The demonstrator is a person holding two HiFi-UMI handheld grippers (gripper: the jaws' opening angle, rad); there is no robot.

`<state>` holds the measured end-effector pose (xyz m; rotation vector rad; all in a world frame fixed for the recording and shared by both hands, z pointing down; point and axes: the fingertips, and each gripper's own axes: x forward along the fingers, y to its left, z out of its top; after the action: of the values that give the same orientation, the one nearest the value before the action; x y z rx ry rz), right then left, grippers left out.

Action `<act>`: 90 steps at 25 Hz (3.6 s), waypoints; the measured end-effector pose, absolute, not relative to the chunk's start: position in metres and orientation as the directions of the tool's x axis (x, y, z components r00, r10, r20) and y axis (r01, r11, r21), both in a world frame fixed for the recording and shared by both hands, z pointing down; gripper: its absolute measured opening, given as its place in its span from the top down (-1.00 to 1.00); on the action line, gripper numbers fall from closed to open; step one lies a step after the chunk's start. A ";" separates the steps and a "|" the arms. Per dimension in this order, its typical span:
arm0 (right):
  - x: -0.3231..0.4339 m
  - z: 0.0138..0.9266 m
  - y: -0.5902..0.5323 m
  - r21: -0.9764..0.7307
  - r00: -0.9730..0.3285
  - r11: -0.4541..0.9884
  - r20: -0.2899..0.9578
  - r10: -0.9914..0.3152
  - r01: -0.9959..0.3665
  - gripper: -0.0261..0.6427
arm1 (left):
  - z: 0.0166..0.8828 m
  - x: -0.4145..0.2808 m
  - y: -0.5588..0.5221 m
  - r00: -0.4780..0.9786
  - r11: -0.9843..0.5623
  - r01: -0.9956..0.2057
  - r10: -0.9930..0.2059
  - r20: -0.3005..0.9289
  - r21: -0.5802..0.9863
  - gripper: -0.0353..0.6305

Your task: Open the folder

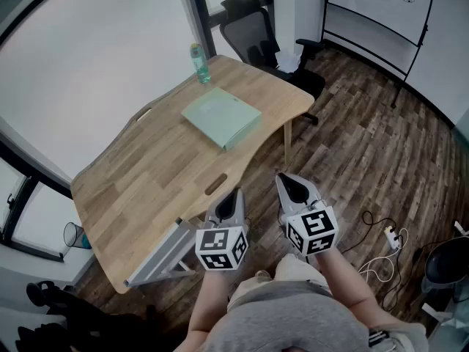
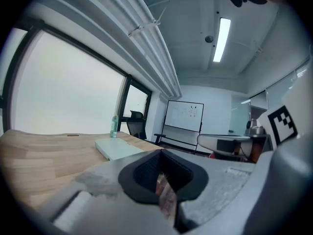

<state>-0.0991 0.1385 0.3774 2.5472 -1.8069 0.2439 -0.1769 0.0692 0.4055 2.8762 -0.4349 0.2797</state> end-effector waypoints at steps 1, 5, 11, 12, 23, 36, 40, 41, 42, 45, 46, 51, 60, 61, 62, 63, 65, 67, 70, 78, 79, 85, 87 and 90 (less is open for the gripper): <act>-0.097 0.376 0.139 -0.071 0.323 -0.334 0.130 -0.937 -0.940 0.92 | 0.405 -0.174 0.069 0.940 -0.933 -0.307 -0.267 0.212 0.188 0.88; -0.092 0.376 0.139 -0.055 0.320 -0.329 0.130 -0.938 -0.943 0.92 | 0.402 -0.164 0.067 0.944 -0.933 -0.302 -0.264 0.196 0.195 0.88; -0.093 0.384 0.138 -0.075 0.316 -0.329 0.146 -0.937 -0.941 0.92 | 0.404 -0.163 0.064 0.943 -0.933 -0.303 -0.264 0.201 0.197 0.88; -0.094 0.383 0.137 -0.078 0.314 -0.328 0.145 -0.938 -0.942 0.92 | 0.405 -0.164 0.063 0.943 -0.932 -0.304 -0.264 0.203 0.200 0.88; -0.117 0.387 0.117 -0.109 0.271 -0.286 0.136 -0.953 -0.952 0.92 | 0.412 -0.185 0.049 0.934 -0.922 -0.329 -0.286 0.212 0.206 0.88; -0.145 0.394 0.078 -0.128 0.212 -0.231 0.147 -0.966 -0.965 0.92 | 0.424 -0.218 0.020 0.918 -0.901 -0.374 -0.326 0.227 0.220 0.88; -0.145 0.393 0.062 -0.122 0.180 -0.199 0.148 -0.973 -0.972 0.92 | 0.427 -0.218 0.007 0.910 -0.889 -0.395 -0.343 0.235 0.232 0.88; -0.143 0.394 0.059 -0.122 0.173 -0.192 0.147 -0.974 -0.974 0.92 | 0.427 -0.216 0.003 0.908 -0.887 -0.400 -0.348 0.236 0.232 0.88; -0.141 0.395 0.056 -0.122 0.167 -0.186 0.147 -0.975 -0.975 0.92 | 0.428 -0.214 0.001 0.906 -0.885 -0.404 -0.352 0.237 0.230 0.88; -0.126 0.401 0.050 -0.128 0.155 -0.175 0.151 -0.976 -0.976 0.92 | 0.432 -0.205 -0.008 0.899 -0.880 -0.420 -0.368 0.239 0.224 0.88; -0.120 0.402 0.048 -0.129 0.151 -0.171 0.152 -0.977 -0.977 0.92 | 0.433 -0.201 -0.012 0.896 -0.877 -0.426 -0.374 0.240 0.223 0.88; -0.080 0.402 0.032 -0.113 0.138 -0.156 0.154 -0.978 -0.981 0.92 | 0.439 -0.169 -0.031 0.881 -0.864 -0.455 -0.401 0.250 0.218 0.88; 0.011 0.392 -0.006 -0.119 0.079 -0.097 0.144 -0.986 -0.988 0.92 | 0.437 -0.096 -0.064 0.844 -0.824 -0.525 -0.474 0.251 0.211 0.88; 0.021 0.391 -0.012 -0.119 0.069 -0.087 0.144 -0.987 -0.989 0.92 | 0.437 -0.088 -0.068 0.840 -0.821 -0.532 -0.481 0.250 0.208 0.88; 0.031 0.390 -0.019 -0.117 0.058 -0.076 0.144 -0.988 -0.990 0.92 | 0.437 -0.080 -0.072 0.836 -0.816 -0.539 -0.489 0.250 0.206 0.88; 0.040 0.390 -0.026 -0.115 0.046 -0.063 0.147 -0.988 -0.991 0.92 | 0.436 -0.074 -0.077 0.830 -0.810 -0.549 -0.499 0.251 0.204 0.88; 0.057 0.389 -0.038 -0.113 0.020 -0.037 0.151 -0.988 -0.993 0.92 | 0.436 -0.061 -0.085 0.813 -0.794 -0.573 -0.522 0.257 0.203 0.88; 0.072 0.388 -0.051 -0.114 -0.007 -0.011 0.154 -0.988 -0.993 0.92 | 0.438 -0.050 -0.095 0.794 -0.774 -0.600 -0.547 0.265 0.202 0.88; 0.092 0.391 -0.066 -0.114 -0.051 0.033 0.165 -0.985 -0.993 0.92 | 0.442 -0.033 -0.107 0.764 -0.743 -0.639 -0.584 0.275 0.199 0.88; 0.138 0.402 -0.100 -0.115 -0.157 0.137 0.185 -0.970 -0.984 0.92 | 0.455 0.001 -0.123 0.686 -0.662 -0.724 -0.660 0.306 0.195 0.88; 0.142 0.403 -0.104 -0.114 -0.168 0.148 0.188 -0.968 -0.982 0.92 | 0.456 0.005 -0.125 0.678 -0.655 -0.731 -0.667 0.308 0.191 0.88; 0.164 0.421 -0.122 -0.114 -0.224 0.203 0.221 -0.949 -0.972 0.92 | 0.474 0.020 -0.133 0.632 -0.608 -0.771 -0.693 0.346 0.189 0.88; 0.171 0.428 -0.126 -0.117 -0.234 0.212 0.231 -0.944 -0.970 0.92 | 0.480 0.024 -0.133 0.620 -0.595 -0.781 -0.698 0.358 0.191 0.88; 0.181 0.437 -0.134 -0.115 -0.243 0.220 0.246 -0.938 -0.969 0.91 | 0.487 0.029 -0.136 0.605 -0.577 -0.793 -0.707 0.367 0.196 0.88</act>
<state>0.1808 -0.1341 0.4368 1.8513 -2.3544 0.3698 0.0291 -0.1364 0.4870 2.4948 -1.2104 0.3558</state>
